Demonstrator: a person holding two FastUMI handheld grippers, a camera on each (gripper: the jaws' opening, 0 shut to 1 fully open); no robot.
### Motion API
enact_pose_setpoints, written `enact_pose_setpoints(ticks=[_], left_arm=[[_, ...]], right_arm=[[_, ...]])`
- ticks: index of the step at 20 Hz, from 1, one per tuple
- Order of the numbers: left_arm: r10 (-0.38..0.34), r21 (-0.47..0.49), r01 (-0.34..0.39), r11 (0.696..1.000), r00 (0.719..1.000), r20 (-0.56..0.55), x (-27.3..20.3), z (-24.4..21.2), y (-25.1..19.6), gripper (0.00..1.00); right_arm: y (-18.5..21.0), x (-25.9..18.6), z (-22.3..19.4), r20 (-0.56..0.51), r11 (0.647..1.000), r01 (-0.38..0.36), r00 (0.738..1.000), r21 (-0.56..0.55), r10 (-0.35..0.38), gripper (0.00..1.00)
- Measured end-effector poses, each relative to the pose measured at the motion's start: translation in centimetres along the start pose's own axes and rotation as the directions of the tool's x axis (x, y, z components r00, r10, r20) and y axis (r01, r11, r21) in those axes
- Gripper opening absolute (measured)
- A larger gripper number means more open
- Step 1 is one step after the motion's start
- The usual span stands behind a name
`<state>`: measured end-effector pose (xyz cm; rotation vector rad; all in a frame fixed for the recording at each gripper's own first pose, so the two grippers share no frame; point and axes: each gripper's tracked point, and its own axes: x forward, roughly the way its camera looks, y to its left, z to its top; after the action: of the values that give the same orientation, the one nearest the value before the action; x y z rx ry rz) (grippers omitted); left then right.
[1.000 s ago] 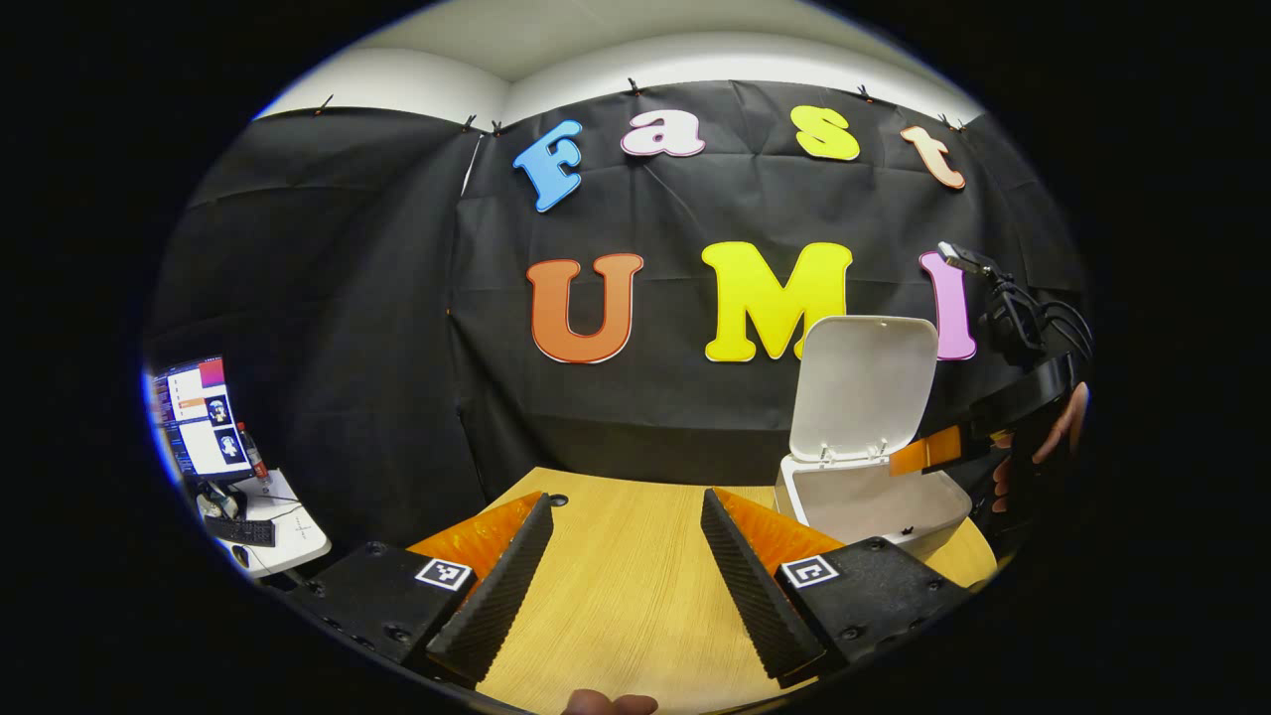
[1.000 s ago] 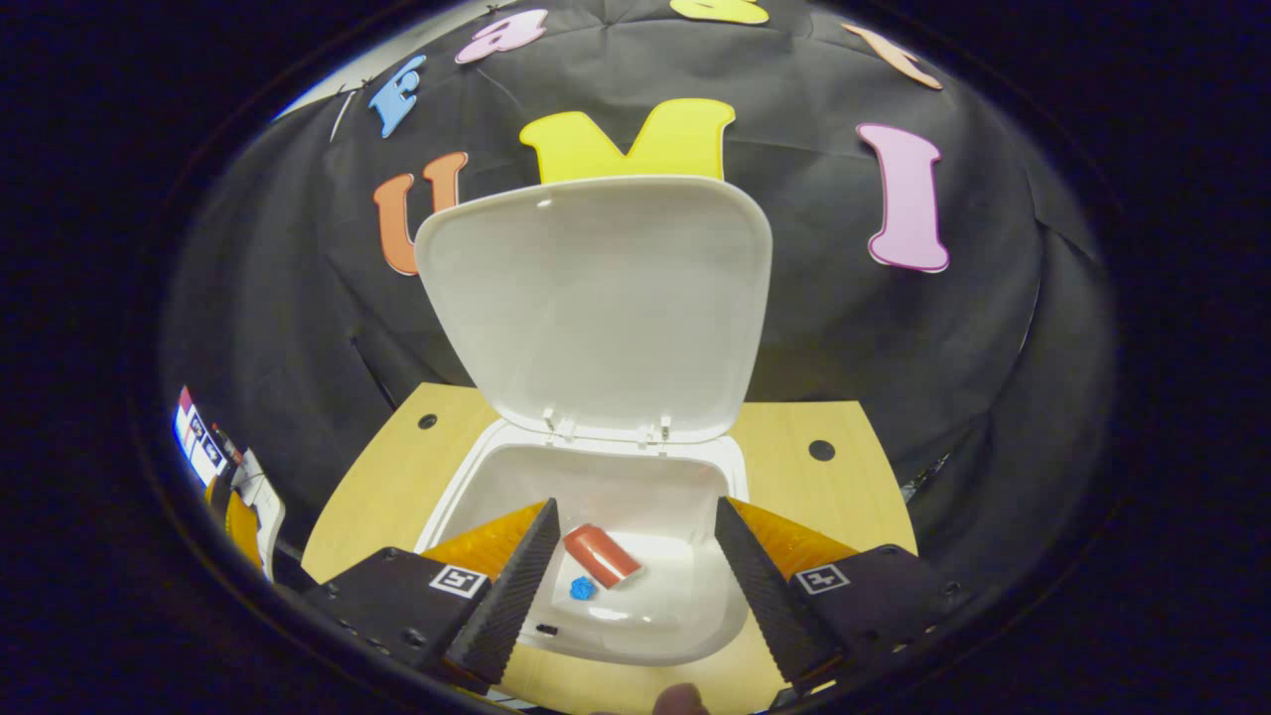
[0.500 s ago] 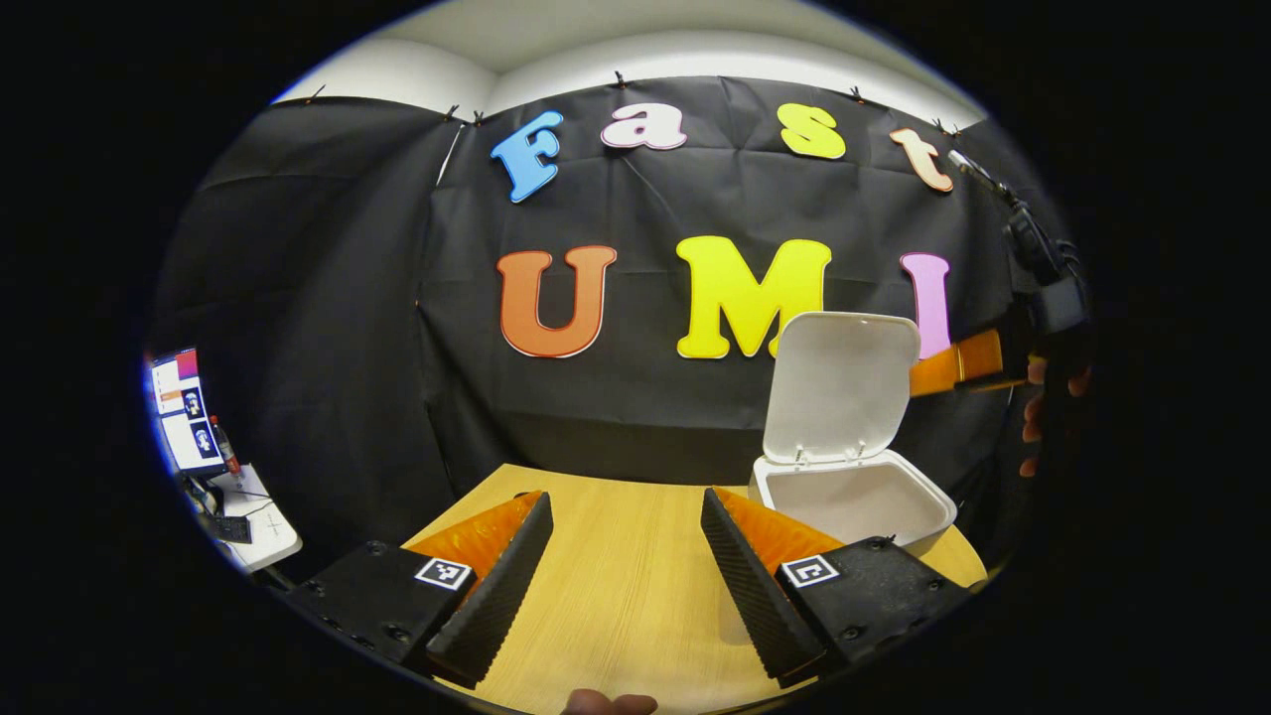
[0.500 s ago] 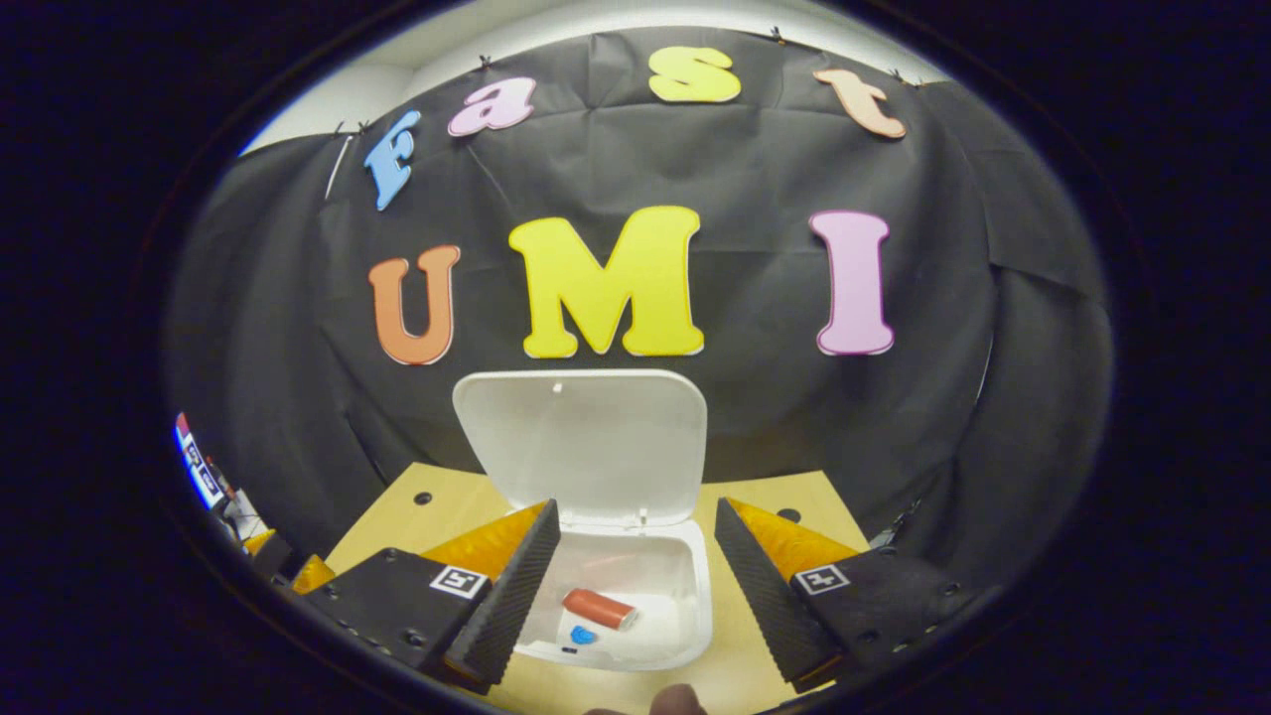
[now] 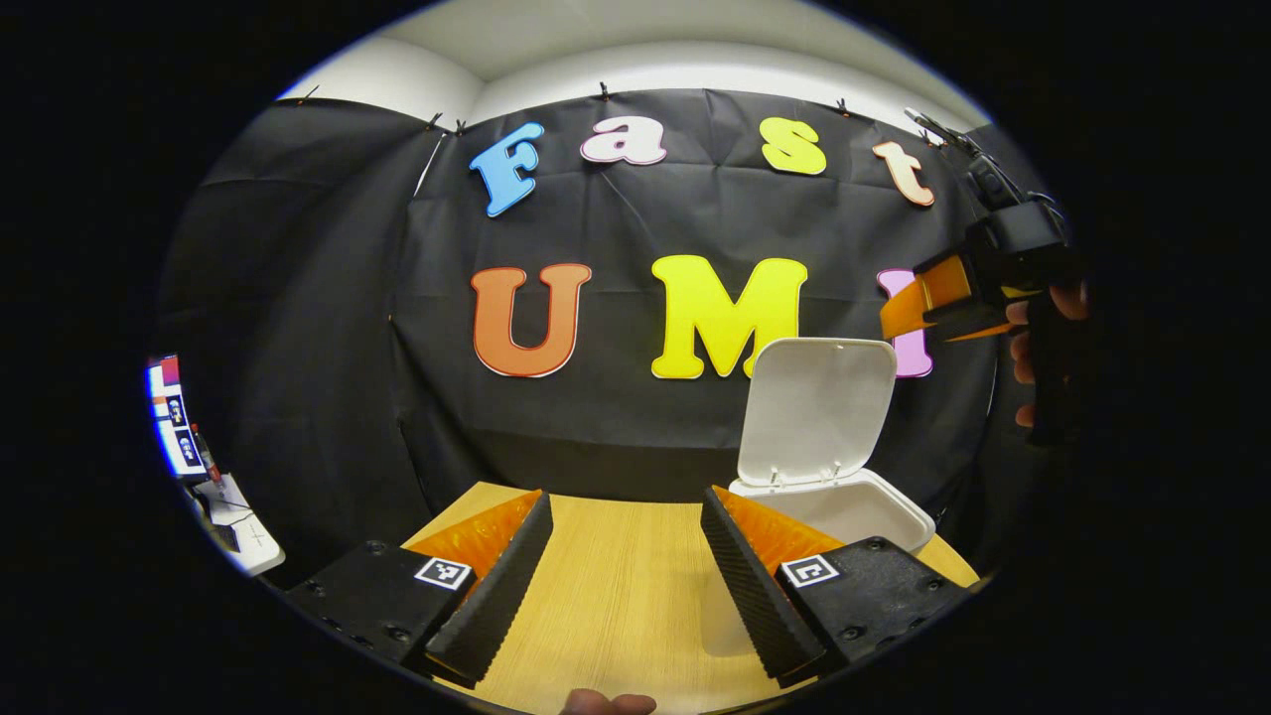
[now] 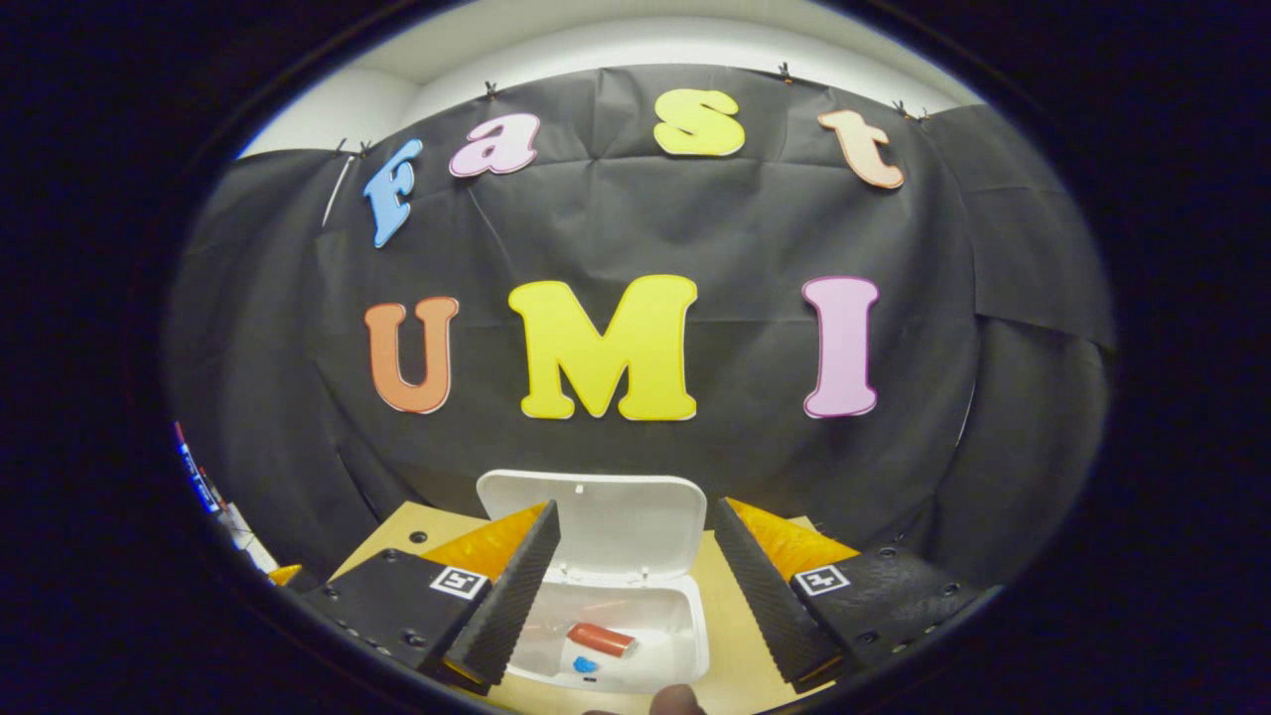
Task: Press the lid of the desktop garbage bin to open it, pick up the crumpled paper on the desktop and throw it into the bin, then pick up the pop can on the desktop and drop it into the bin, and finally close the garbage bin lid.
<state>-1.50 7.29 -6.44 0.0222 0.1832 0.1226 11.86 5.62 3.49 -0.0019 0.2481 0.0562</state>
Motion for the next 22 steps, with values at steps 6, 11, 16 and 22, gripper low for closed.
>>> enact_pose_setpoints(ticks=[6, 11, 16, 22], left_arm=[[0.02, 0.0, -0.02, 1.0, 0.999, 0.025, -0.1, 1.3, 1.6, 0.97], [0.047, -0.007, -0.047, 0.999, 0.999, 0.01, -0.6, 1.6, 3.2, 0.97], [0.063, 0.003, -0.063, 0.998, 0.998, 0.007, -1.0, 1.8, 3.9, 1.0], [0.072, 0.001, -0.072, 0.997, 0.997, -0.002, -1.1, 1.7, 4.2, 0.97]], right_arm=[[2.4, 3.0, 3.0, 0.015, 1.0, -0.015, 1.0, -0.022, 0.015, 0.96], [3.1, 7.0, 3.3, -0.02, 1.0, -0.002, 1.0, -0.02, 0.002, 0.99], [3.8, 9.6, 1.8, -0.083, 1.0, 0.001, 0.997, -0.009, -0.002, 0.96], [3.8, 9.9, 0.8, -0.112, 1.0, 0.012, 0.994, 0.008, -0.011, 0.96]])
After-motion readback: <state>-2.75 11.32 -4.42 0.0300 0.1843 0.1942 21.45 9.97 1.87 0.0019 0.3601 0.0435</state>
